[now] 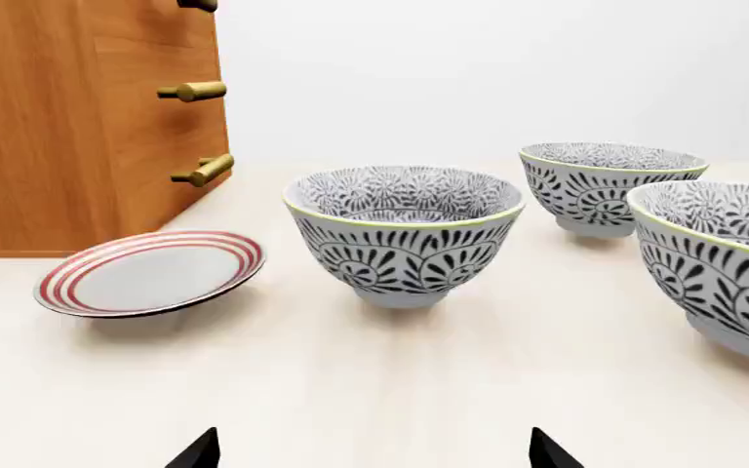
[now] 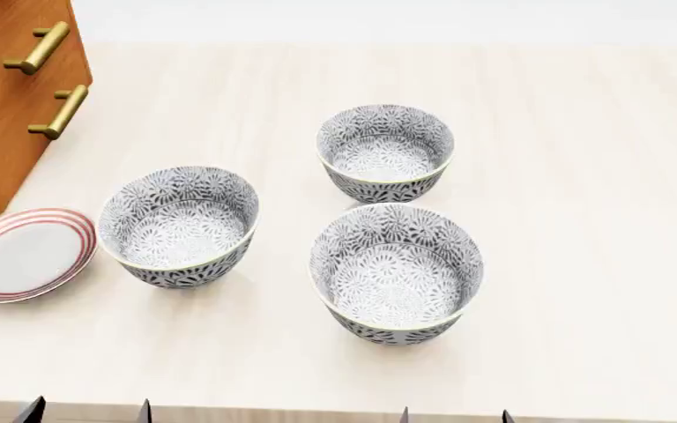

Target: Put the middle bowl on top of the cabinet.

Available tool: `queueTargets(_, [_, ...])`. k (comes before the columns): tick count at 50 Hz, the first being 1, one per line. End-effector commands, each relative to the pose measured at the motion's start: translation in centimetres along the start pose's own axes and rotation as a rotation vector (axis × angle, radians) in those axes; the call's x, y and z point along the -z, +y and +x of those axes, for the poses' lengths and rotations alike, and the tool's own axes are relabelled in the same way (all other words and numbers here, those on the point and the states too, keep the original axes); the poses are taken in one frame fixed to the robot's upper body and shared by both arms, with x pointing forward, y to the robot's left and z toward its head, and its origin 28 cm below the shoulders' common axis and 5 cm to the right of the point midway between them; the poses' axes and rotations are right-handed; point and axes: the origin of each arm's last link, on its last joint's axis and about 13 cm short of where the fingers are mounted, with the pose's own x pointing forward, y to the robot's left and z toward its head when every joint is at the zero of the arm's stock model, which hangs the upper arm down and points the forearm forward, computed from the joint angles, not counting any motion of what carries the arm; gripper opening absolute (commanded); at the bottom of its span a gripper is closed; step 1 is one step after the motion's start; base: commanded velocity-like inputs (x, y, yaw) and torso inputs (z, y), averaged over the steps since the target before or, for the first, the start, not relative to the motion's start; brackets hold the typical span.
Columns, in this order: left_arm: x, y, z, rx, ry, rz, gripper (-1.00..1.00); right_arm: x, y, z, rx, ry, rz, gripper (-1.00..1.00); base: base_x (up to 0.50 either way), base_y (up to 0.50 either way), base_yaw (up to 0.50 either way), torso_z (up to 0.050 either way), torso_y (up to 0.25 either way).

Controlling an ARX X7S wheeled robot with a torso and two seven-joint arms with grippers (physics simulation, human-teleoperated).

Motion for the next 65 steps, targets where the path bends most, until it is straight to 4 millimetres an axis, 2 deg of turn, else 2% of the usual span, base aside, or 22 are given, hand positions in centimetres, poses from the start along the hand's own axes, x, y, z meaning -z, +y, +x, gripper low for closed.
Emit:
queueTargets(1, [0.0,0.0,0.0,0.000,0.000,0.000,1.00,0.1,0.0,0.1,0.000,0.000,0.000,1.00,0.00,0.00,0.00,0.000,0.000])
queueTargets(3, [0.0,0.1,-0.2,0.003,0.007,-0.012,1.00,-0.3,0.0,-0.4,0.006,-0.017,-0.001,1.00,0.00,0.00,0.00,0.000,0.000])
queueTargets(4, [-0.7,0.9,1.0,-0.008,0.007,0.045,1.00,-2.0,-0.7,-0.5,0.047,0.006,-0.017,1.00,0.00,0.00,0.00,0.000,0.000])
queueTargets(9, [-0.7,0.8,0.7,0.007,0.007,0.046,1.00,-1.7,-0.6,-0.3,0.045,0.020,-0.016,1.00,0.00,0.00,0.00,0.000,0.000])
queueTargets(23, [-1.2,0.7,1.0,-0.003,0.001,0.032,1.00,-2.6,-0.7,-0.5,0.045,-0.004,-0.018,1.00,0.00,0.00,0.00,0.000,0.000])
queueTargets(28, [-1.4,0.7,0.9,-0.015,-0.002,0.019,1.00,-3.7,-1.2,-1.1,0.096,-0.035,-0.006,1.00,0.00,0.00,0.00,0.000,0.000])
queueTargets(33, [-1.6,0.6,0.7,-0.006,-0.005,0.002,1.00,-6.2,-3.0,-3.2,0.214,-0.148,0.006,1.00,0.00,0.00,0.00,0.000,0.000])
queueTargets(38, [-1.6,0.4,0.6,0.010,-0.011,-0.004,1.00,-9.5,-5.1,-6.7,0.385,-0.300,0.010,1.00,0.00,0.00,0.00,0.000,0.000])
queueTargets(43, [-1.8,0.3,0.5,0.022,-0.018,-0.016,1.00,-11.4,-6.1,-9.4,0.473,-0.393,-0.002,1.00,0.00,0.00,0.00,0.000,0.000])
queueTargets(45, [-2.0,0.3,0.5,0.024,-0.024,-0.016,1.00,-11.6,-6.3,-9.8,0.489,-0.406,-0.010,1.00,0.00,0.00,0.00,0.000,0.000])
queueTargets(47, [-2.5,0.3,0.4,0.027,-0.057,-0.010,1.00,-11.8,-6.5,-10.3,0.510,-0.426,-0.015,1.00,0.00,0.00,0.00,0.000,0.000])
queueTargets(50, [-4.3,0.5,0.1,0.031,-0.123,-0.031,1.00,-11.9,-6.7,-10.7,0.526,-0.434,-0.018,1.00,0.00,0.00,0.00,0.000,0.000])
queueTargets(52, [-6.0,0.7,-0.7,0.037,-0.189,-0.041,1.00,-11.9,-6.8,-10.7,0.535,-0.438,-0.024,1.00,0.00,0.00,0.00,0.000,0.000])
queueTargets(54, [-8.8,1.1,-1.8,0.029,-0.286,-0.067,1.00,-11.9,-6.9,-10.7,0.545,-0.436,-0.041,1.00,0.00,0.00,0.00,0.000,0.000])
queueTargets(58, [-11.3,1.9,-3.1,-0.024,-0.366,-0.138,1.00,-12.2,-7.0,-11.3,0.555,-0.443,-0.065,1.00,0.00,0.00,0.00,0.000,0.000])
queueTargets(62, [-12.2,2.3,-4.0,-0.053,-0.391,-0.157,1.00,-12.6,-7.1,-11.9,0.561,-0.455,-0.095,1.00,0.00,0.00,0.00,0.000,0.000])
queueTargets(65, [-12.0,2.1,-3.9,-0.056,-0.387,-0.146,1.00,-12.8,-7.2,-12.1,0.560,-0.456,-0.115,1.00,0.00,0.26,0.00,0.000,0.000])
